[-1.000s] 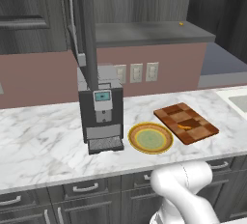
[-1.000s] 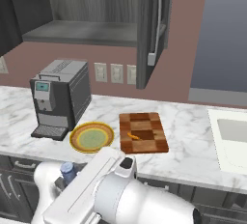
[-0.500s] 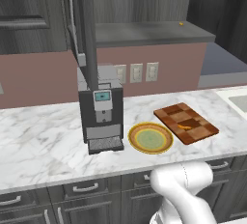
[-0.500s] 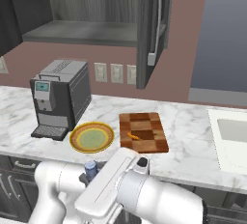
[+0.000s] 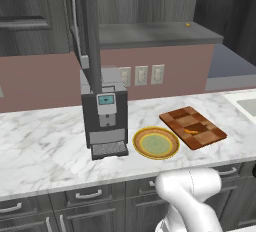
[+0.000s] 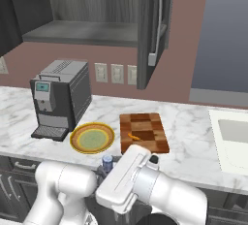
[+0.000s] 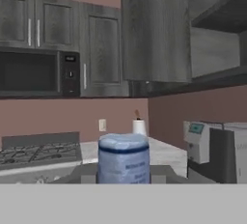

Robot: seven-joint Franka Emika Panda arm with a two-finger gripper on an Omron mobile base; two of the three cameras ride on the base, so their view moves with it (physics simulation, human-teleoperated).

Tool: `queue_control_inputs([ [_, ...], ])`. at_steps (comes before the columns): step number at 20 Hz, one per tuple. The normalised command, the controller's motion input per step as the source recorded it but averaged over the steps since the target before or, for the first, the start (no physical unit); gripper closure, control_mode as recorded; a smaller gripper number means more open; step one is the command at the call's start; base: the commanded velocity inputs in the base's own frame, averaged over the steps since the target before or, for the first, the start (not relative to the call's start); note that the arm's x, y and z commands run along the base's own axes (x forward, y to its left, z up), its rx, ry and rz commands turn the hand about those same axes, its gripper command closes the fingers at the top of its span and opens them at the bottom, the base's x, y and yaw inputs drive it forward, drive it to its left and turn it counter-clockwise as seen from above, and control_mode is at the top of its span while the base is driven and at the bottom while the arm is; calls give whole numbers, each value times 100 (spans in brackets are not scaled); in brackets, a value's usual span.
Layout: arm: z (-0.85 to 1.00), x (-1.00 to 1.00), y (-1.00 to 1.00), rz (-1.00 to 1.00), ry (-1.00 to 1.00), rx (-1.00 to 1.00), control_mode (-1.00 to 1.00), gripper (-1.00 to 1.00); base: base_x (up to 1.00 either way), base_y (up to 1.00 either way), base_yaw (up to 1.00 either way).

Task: Pick the shrimp from the plate and place it on the cutting board. Then pick the condiment bottle from the cabinet and place it next to the cutting board.

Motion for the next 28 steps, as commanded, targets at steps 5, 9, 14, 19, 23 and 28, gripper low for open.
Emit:
queue_control_inputs([
  [5,-23,38,-18,0,-11,1,-100,100,0,0,0],
  [9,-24,28,-16,0,-13,0,-100,100,0,0,0],
  [14,-17,19,-17,0,-11,0,-100,100,0,0,0],
  [19,-5,23,-13,0,-3,-1,-100,100,0,0,0],
  [23,0,27,-7,0,0,0,-100,100,0,0,0],
  [28,-3,34,-1,-1,2,0,-100,100,0,0,0],
])
